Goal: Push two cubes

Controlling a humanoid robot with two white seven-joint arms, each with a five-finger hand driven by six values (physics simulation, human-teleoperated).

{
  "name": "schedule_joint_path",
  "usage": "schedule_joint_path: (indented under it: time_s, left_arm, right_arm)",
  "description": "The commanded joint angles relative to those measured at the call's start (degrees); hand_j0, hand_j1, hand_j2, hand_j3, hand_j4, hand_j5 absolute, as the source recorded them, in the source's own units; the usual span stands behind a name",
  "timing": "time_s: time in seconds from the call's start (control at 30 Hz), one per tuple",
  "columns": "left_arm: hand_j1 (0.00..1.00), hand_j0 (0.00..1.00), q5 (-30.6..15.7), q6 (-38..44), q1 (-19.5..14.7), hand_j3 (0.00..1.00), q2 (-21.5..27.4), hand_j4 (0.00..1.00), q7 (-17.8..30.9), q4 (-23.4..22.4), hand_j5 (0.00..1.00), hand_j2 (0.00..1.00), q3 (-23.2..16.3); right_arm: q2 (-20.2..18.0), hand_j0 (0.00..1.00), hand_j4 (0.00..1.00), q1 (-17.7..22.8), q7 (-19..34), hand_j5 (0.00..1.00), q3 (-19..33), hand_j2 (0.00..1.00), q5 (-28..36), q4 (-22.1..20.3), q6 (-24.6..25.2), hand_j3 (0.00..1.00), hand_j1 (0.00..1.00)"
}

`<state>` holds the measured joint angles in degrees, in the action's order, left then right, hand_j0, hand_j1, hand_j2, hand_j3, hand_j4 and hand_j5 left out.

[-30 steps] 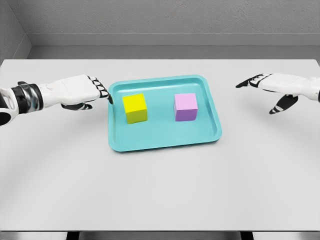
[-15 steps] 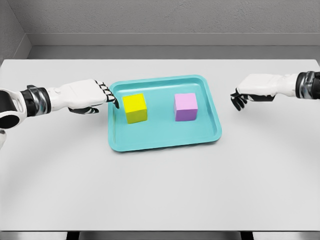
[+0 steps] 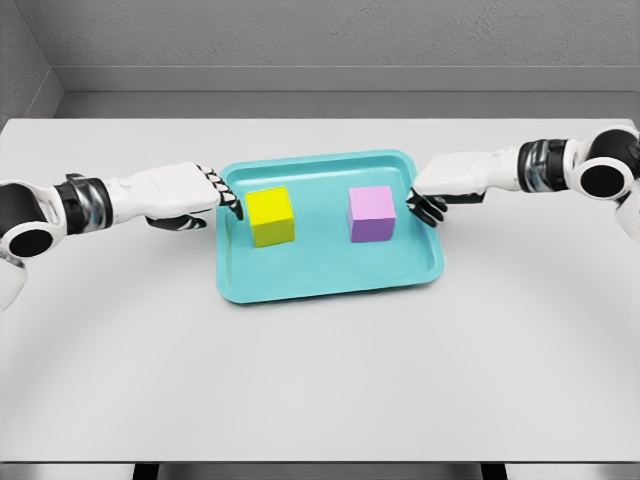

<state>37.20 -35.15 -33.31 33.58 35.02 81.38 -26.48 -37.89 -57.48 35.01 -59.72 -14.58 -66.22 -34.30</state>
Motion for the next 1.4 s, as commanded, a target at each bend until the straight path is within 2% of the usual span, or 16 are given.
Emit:
schedule_joint_path:
  time_s: [0.0, 0.23, 0.3, 0.53, 0.8, 1.07, 1.13, 1.3, 1.37]
  left_arm:
    - [0.66, 0.66, -0.4, 0.2, 0.0, 0.66, -0.1, 0.66, 0.0, -0.2, 0.66, 0.66, 0.0]
    - [0.66, 0.66, -0.3, 0.2, 0.0, 0.66, -0.4, 0.66, 0.0, -1.1, 0.66, 0.66, 0.0]
    - [0.66, 0.66, -0.1, 0.2, 0.0, 0.66, -0.8, 0.66, 0.0, -2.7, 0.66, 0.66, 0.0]
    - [0.66, 0.66, -0.1, 0.2, -0.4, 0.66, -1.9, 0.66, 0.0, -4.9, 0.66, 0.66, 0.0]
    - [0.66, 0.66, 0.0, 0.2, -0.8, 0.66, -4.0, 0.66, 0.0, -6.0, 0.66, 0.66, 0.0]
    - [0.66, 0.66, 0.1, 0.2, -1.0, 0.66, -4.0, 0.66, 0.0, -6.1, 0.66, 0.66, 0.0]
    - [0.66, 0.66, 0.0, 0.2, -1.7, 0.66, -4.1, 0.66, 0.0, -8.4, 0.66, 0.66, 0.0]
    - [0.66, 0.66, 0.0, 0.2, -1.8, 0.66, -4.3, 0.66, 0.0, -9.2, 0.66, 0.66, 0.0]
    - [0.66, 0.66, 0.0, 0.2, -2.9, 0.66, -5.2, 0.66, 0.0, -10.5, 0.66, 0.66, 0.0]
  right_arm:
    - [1.3, 0.09, 0.09, 0.0, 0.0, 0.09, 0.0, 0.09, 0.1, 1.5, 0.4, 0.09, 0.09]
    - [3.7, 0.09, 0.09, -1.6, 0.0, 0.09, -1.6, 0.09, 0.0, 7.1, 0.3, 0.09, 0.09]
    - [4.5, 0.09, 0.09, -1.7, 0.0, 0.09, -1.9, 0.09, 0.0, 8.6, 0.3, 0.09, 0.09]
    - [5.7, 0.09, 0.09, -2.0, 0.0, 0.09, -3.7, 0.09, 0.1, 10.5, 0.5, 0.09, 0.09]
    - [7.0, 0.09, 0.09, -2.5, 0.0, 0.09, -5.0, 0.09, 0.1, 11.0, 0.6, 0.09, 0.09]
    - [7.7, 0.09, 0.09, -2.5, 0.0, 0.09, -5.0, 0.09, 0.1, 10.9, 0.6, 0.09, 0.09]
    - [7.8, 0.09, 0.09, -2.5, 0.0, 0.09, -5.0, 0.09, 0.1, 10.8, 0.6, 0.09, 0.09]
    - [9.1, 0.09, 0.09, -3.4, 0.0, 0.09, -6.5, 0.09, 0.1, 10.8, 1.8, 0.09, 0.09]
    - [9.4, 0.09, 0.09, -3.5, 0.0, 0.09, -6.5, 0.09, 0.1, 10.8, 1.8, 0.09, 0.09]
